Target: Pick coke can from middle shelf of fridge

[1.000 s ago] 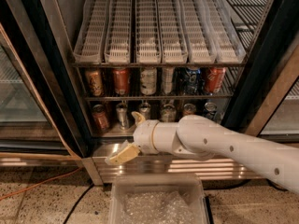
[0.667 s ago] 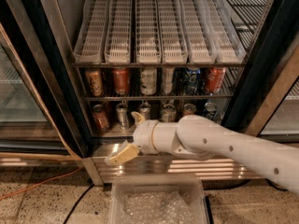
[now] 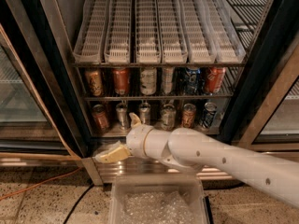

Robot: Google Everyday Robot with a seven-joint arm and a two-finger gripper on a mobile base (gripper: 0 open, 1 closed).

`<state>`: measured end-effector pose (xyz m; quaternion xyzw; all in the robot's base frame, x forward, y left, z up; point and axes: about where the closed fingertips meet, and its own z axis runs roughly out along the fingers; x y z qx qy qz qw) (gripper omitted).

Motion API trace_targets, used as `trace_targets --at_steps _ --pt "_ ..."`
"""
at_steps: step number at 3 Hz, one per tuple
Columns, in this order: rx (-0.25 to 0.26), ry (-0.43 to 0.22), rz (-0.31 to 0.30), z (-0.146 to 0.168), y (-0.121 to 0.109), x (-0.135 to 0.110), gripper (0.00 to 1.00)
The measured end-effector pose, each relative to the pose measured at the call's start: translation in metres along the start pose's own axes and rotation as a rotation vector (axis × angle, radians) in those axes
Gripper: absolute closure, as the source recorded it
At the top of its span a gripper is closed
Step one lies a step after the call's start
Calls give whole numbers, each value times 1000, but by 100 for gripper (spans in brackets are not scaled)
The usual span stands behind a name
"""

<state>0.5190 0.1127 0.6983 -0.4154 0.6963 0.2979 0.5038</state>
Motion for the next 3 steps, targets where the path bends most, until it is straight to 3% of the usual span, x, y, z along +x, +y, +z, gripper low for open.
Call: trace_targets --at_steps 1,2,3 --pt "73 -46 84 14 11 -4 0" --pt "184 -76 132 21 -1 -7 0" --pt "320 -87 139 19 -23 -11 0"
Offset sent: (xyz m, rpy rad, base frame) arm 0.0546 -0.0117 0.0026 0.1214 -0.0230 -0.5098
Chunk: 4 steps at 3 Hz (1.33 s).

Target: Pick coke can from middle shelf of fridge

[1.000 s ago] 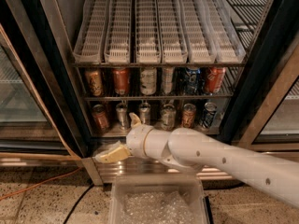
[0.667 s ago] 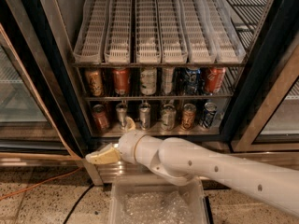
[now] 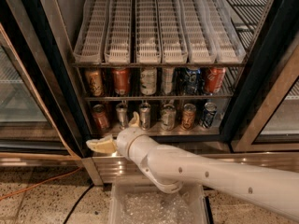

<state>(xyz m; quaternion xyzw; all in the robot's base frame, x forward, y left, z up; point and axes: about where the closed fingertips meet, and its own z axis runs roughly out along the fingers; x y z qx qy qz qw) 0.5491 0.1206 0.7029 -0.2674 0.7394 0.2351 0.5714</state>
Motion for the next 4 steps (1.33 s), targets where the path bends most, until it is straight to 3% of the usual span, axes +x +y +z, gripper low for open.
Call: trace_targets --at_steps 1,2,3,4 --pt "178 -15 -29 -6 -46 -14 0" --pt "305 -33 -38 -12 -76 -24 0" --pt "343 -54 -35 -11 -84 -27 0" --pt "344 -52 -24 -5 -89 -27 0"
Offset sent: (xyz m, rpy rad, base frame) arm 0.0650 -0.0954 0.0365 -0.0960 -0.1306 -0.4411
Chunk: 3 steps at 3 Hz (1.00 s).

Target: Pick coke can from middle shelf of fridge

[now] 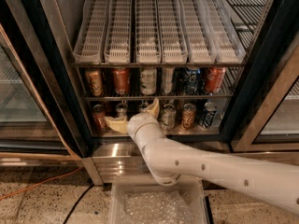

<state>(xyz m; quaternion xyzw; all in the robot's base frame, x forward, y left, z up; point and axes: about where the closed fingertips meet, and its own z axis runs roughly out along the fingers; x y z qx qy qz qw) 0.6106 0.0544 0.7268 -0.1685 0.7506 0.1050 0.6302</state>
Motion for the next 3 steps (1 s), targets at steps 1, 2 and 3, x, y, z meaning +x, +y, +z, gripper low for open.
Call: trace_targets --at_steps 1,2,3 --pt "9 -10 12 9 1 -1 0" --pt "26 -36 10 20 3 -5 0" --pt "29 -56 8 30 10 -7 0"
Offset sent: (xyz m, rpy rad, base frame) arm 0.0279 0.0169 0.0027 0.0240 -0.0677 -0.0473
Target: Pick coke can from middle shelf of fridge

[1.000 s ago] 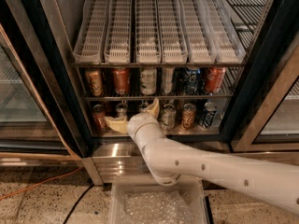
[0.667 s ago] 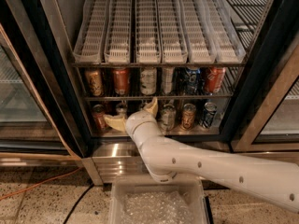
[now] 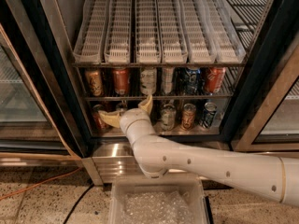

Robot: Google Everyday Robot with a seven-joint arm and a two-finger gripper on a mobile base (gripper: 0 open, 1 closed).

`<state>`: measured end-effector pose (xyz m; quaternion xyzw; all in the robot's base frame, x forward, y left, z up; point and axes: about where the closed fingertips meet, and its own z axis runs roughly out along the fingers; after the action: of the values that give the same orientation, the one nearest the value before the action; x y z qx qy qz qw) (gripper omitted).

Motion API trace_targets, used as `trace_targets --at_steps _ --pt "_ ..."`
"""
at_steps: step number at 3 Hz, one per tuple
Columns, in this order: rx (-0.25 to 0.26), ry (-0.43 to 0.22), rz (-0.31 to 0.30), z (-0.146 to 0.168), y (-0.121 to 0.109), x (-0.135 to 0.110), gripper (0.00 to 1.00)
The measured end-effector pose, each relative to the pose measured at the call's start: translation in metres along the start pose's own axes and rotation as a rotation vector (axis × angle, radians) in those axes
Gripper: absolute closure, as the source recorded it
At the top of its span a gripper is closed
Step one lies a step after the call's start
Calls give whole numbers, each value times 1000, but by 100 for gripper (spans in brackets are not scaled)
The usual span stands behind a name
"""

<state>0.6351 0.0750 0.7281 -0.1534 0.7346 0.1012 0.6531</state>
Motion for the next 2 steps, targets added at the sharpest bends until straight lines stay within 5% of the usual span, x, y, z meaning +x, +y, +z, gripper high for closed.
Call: trace_targets --at_steps 2 --pt "-5 -83 -29 17 17 -19 0"
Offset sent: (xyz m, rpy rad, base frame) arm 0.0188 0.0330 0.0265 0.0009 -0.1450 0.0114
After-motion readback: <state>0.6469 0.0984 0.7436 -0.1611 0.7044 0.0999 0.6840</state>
